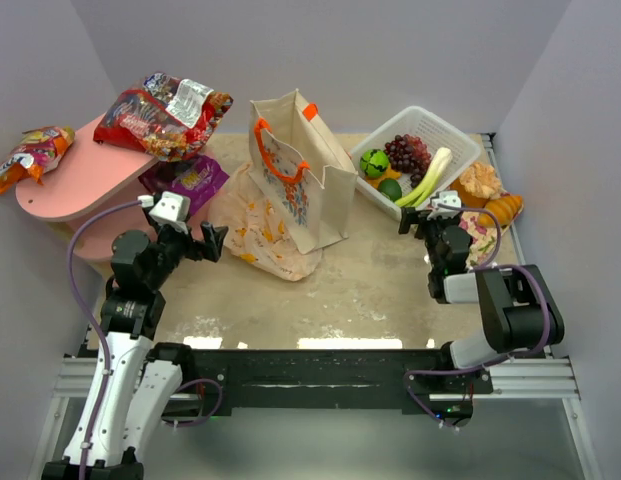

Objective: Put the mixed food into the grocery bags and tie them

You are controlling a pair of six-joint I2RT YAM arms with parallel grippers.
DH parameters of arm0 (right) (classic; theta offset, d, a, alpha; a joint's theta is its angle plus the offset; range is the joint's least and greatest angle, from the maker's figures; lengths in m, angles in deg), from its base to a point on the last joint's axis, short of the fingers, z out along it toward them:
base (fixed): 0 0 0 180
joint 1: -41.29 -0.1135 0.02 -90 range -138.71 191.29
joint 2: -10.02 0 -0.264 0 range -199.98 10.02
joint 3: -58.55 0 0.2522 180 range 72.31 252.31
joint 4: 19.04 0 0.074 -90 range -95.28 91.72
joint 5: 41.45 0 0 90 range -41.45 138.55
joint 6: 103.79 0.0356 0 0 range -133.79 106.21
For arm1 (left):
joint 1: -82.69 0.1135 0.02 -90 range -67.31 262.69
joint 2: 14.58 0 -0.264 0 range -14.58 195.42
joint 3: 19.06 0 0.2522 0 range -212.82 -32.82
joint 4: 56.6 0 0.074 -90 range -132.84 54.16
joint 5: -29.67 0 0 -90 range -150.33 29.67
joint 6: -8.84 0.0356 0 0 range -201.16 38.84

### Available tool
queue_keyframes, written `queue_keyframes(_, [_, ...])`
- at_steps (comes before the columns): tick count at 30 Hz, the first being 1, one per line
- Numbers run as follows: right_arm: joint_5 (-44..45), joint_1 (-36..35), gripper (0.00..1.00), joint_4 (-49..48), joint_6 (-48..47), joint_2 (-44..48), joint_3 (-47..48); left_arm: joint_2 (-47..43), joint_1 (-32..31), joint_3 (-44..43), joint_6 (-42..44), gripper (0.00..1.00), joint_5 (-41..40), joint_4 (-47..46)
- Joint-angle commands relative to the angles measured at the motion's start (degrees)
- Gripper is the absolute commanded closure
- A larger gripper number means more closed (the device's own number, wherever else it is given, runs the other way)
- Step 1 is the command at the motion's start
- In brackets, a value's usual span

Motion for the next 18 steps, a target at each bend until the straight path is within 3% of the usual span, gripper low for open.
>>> queue_keyframes(1, [-0.68, -0.37, 0.01, -0.69, -2.12, 2.95, -2.27, -0.62, 0.58, -0.17, -1.15, 0.00, 0.49, -2.64])
queue_keyframes(9, [0.46, -0.37, 0.01, 2.74, -1.16, 15.94, -5.17, -1.50, 0.67, -0.52, -1.68, 0.00, -0.74, -3.17])
queue_keyframes(11, [0.90, -0.37, 0.01, 1.86, 1.29, 23.41, -6.76, -2.02, 0.67, -0.52, -1.68, 0.00, -0.74, -3.34])
queue_keyframes(13, [1.68, -0.37, 0.01, 7.62, 5.33, 31.90, -4.31, -2.38, 0.67, -0.26, -1.50, 0.00, -1.26, -3.69])
queue_keyframes(14, [3.34, -0.37, 0.01, 11.83, 10.14, 34.22, -2.04, -2.55, 0.67, -0.26, -1.42, 0.00, -1.70, -3.70])
queue_keyframes(17, [9.39, -0.46, 0.01, 38.42, 22.42, 37.84, 13.41, -2.12, 0.67, 0.09, -1.59, 0.00, -2.40, -4.31])
queue_keyframes(18, [10.12, -0.37, 0.01, 55.91, 24.32, 37.15, 24.16, -1.94, 0.67, -0.17, -3.33, 0.00, -2.84, -4.92])
